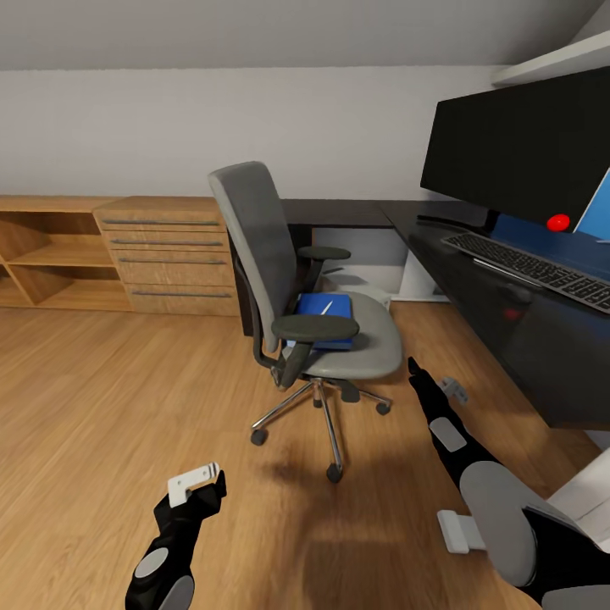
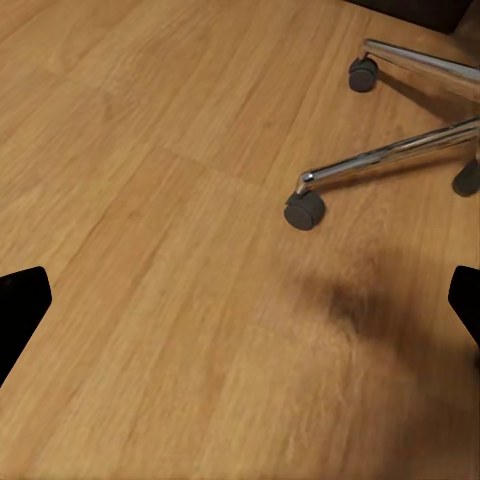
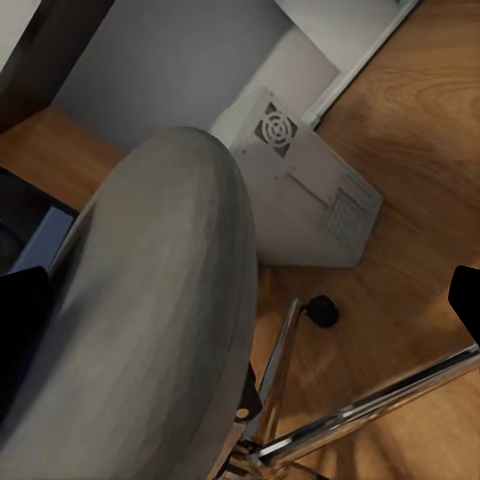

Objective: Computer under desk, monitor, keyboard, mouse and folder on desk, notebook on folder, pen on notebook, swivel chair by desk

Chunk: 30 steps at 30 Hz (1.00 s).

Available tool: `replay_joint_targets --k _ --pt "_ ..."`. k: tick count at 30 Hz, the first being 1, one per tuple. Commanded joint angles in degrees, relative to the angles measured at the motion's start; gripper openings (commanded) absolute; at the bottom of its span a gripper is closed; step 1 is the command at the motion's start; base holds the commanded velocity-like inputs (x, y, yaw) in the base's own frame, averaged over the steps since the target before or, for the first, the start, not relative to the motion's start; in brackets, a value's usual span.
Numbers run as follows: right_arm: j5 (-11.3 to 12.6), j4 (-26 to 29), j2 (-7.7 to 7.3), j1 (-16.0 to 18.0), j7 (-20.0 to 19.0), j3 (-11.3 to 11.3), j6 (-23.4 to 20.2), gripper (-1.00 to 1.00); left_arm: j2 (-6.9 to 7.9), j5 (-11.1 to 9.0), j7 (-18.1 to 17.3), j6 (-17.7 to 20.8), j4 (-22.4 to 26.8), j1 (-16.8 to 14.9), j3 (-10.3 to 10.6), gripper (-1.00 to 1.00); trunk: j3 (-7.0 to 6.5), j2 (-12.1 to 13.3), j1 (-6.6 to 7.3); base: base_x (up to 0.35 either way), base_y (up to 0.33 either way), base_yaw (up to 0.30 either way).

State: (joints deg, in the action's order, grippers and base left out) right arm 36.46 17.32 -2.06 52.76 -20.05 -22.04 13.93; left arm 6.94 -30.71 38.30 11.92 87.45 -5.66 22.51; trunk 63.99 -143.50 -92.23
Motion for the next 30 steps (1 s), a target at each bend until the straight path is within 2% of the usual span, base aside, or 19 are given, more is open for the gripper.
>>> replay_joint_targets --k 1,8,21,30 --pt "0.58 -0.11 0.04 0.06 -0.48 -0.14 0.1 1.0 0.07 -0.23 0.44 0.21 0.09 -0.05 0.15 1.0 0.05 -0.02 0.01 0.002 0.0 0.0" --pt "0.54 -0.09 0.01 0.06 -0.59 -0.18 0.31 1.0 0.06 -0.23 0.46 0.21 0.09 -0.05 0.16 1.0 0.05 -0.02 0.01 0.001 0.0 0.0" --pt "0.54 -0.09 0.11 0.04 -0.37 -0.19 0.34 1.0 0.09 -0.34 0.43 0.21 0.09 -0.05 0.16 1.0 0.05 -0.02 0.01 0.304 0.0 -0.06" --pt "0.55 -0.43 -0.03 -0.03 -1.69 -0.12 0.28 1.0 0.09 -0.32 0.38 0.21 0.03 -0.05 0.22 1.0 0.05 -0.02 0.01 0.316 0.0 -0.005"
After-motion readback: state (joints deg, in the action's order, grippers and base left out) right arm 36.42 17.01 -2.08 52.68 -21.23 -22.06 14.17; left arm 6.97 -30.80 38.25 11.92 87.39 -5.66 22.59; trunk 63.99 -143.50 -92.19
